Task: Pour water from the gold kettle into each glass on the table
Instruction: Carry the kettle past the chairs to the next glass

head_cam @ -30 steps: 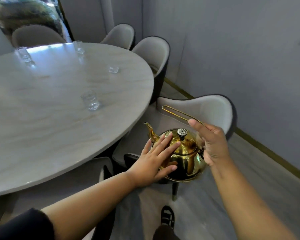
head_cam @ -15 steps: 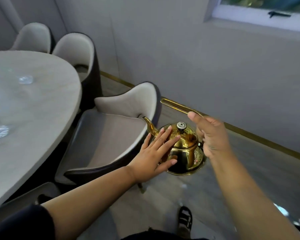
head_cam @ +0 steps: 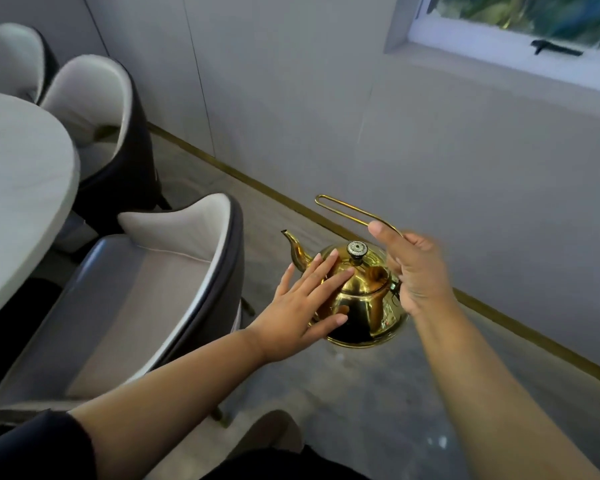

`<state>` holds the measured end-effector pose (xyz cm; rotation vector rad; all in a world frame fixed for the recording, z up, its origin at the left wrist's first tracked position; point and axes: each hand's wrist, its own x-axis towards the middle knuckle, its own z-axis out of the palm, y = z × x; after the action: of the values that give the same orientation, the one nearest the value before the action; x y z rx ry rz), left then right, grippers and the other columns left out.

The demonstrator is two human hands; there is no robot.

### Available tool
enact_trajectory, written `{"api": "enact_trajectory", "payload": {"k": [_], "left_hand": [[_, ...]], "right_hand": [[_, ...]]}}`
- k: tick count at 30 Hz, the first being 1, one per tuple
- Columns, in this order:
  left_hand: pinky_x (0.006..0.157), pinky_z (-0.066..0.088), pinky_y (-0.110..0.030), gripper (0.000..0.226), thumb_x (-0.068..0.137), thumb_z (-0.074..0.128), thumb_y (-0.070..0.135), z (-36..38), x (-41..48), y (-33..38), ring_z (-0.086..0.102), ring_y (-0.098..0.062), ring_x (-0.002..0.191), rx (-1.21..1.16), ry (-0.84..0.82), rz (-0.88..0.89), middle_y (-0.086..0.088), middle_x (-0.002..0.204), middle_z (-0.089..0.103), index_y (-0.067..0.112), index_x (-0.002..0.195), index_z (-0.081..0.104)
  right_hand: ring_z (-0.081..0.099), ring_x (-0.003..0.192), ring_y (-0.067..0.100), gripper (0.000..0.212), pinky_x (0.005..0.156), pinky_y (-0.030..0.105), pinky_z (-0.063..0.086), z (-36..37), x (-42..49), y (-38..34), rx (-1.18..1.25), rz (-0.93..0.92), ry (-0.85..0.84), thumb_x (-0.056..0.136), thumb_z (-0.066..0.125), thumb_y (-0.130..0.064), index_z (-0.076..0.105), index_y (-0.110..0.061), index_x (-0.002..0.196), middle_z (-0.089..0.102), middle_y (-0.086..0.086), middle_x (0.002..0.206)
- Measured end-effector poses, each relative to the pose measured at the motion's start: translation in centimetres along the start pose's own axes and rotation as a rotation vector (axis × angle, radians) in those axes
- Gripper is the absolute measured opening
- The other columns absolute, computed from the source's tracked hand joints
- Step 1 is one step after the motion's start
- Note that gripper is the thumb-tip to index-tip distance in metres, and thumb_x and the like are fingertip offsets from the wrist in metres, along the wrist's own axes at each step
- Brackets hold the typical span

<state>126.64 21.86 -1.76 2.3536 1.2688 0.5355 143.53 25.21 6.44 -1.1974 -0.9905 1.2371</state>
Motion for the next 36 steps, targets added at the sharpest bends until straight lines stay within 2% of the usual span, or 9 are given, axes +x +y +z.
{"api": "enact_trajectory", "payload": {"k": [4,9,13,19,23,28,30,33,36], "left_hand": [[0.115,-0.014,-0.046,0.058,0.093,0.026,0.059,-0.4,5.5,-3.2,-0.016,-0.006,0.143,0.008,0.023,-0.033,0.018,0.155,-0.012,0.048,0.143,-0.001],[0.115,-0.012,-0.045,0.056,0.092,0.024,0.06,-2.3,12.9,-8.1,-0.011,-0.009,0.145,-0.004,0.129,-0.087,0.016,0.156,-0.005,0.045,0.144,0.009],[0.113,-0.017,-0.039,0.058,0.09,0.022,0.063,-4.6,18.3,-12.1,-0.012,-0.01,0.145,0.005,0.172,-0.141,0.016,0.156,-0.006,0.044,0.144,0.008],[0.111,-0.02,-0.034,0.059,0.09,0.025,0.06,-8.8,25.5,-18.4,-0.013,-0.009,0.144,0.028,0.221,-0.238,0.018,0.154,-0.007,0.042,0.144,0.011],[0.113,-0.017,-0.038,0.059,0.092,0.03,0.057,-10.7,29.4,-22.6,-0.012,-0.009,0.144,0.041,0.283,-0.313,0.017,0.155,-0.006,0.04,0.145,0.014],[0.115,-0.012,-0.045,0.058,0.092,0.027,0.059,-12.7,33.8,-28.3,-0.009,-0.01,0.145,0.089,0.39,-0.431,0.015,0.156,-0.004,0.042,0.145,0.012],[0.115,-0.012,-0.045,0.058,0.092,0.028,0.058,-13.8,35.4,-30.3,-0.011,-0.008,0.144,0.078,0.431,-0.497,0.016,0.156,-0.004,0.043,0.145,0.012],[0.114,-0.015,-0.043,0.057,0.093,0.032,0.056,-15.3,37.3,-33.1,-0.013,-0.007,0.144,0.085,0.485,-0.603,0.018,0.155,-0.007,0.043,0.145,0.011],[0.113,-0.017,-0.041,0.057,0.093,0.032,0.054,-17.2,38.4,-35.9,-0.013,-0.008,0.144,0.083,0.534,-0.686,0.018,0.154,-0.006,0.041,0.145,0.013]], "right_hand": [[0.022,0.033,0.004,0.051,0.054,0.025,0.03,0.2,6.9,0.0,0.005,-0.003,-0.049,0.063,0.074,-0.034,0.038,-0.021,0.031,0.026,-0.012,0.033],[0.02,0.032,0.004,0.055,0.041,0.015,0.028,2.3,16.6,-0.5,-0.002,-0.035,-0.115,0.07,0.072,-0.027,0.035,-0.021,0.03,0.024,-0.013,0.032],[0.02,0.031,0.003,0.05,0.038,0.014,0.028,5.1,24.2,-1.5,0.02,-0.051,-0.197,0.066,0.071,-0.028,0.035,-0.022,0.032,0.025,-0.011,0.032],[0.017,0.034,0.004,0.059,0.041,0.018,0.02,9.7,35.4,-1.9,0.02,-0.046,-0.293,0.07,0.078,-0.026,0.032,-0.022,0.034,0.022,-0.015,0.034],[0.017,0.035,0.006,0.054,0.046,0.024,0.019,13.2,42.3,-2.0,0.029,-0.014,-0.412,0.064,0.075,-0.033,0.032,-0.021,0.033,0.023,-0.014,0.035],[0.019,0.034,0.005,0.055,0.04,0.016,0.024,18.2,51.3,-1.8,0.008,-0.01,-0.637,0.062,0.078,-0.035,0.032,-0.022,0.035,0.024,-0.013,0.035],[0.02,0.032,0.003,0.058,0.039,0.014,0.026,20.7,54.4,-2.1,-0.009,0.001,-0.708,0.067,0.081,-0.028,0.034,-0.022,0.033,0.025,-0.014,0.034],[0.022,0.031,0.002,0.051,0.039,0.014,0.029,24.6,58.3,-2.2,-0.021,0.012,-0.814,0.068,0.07,-0.027,0.036,-0.02,0.03,0.026,-0.012,0.031],[0.027,0.028,0.0,0.056,0.037,0.011,0.031,28.8,61.4,-2.0,0.001,0.043,-0.889,0.078,0.067,-0.016,0.039,-0.02,0.029,0.029,-0.013,0.03]]}}
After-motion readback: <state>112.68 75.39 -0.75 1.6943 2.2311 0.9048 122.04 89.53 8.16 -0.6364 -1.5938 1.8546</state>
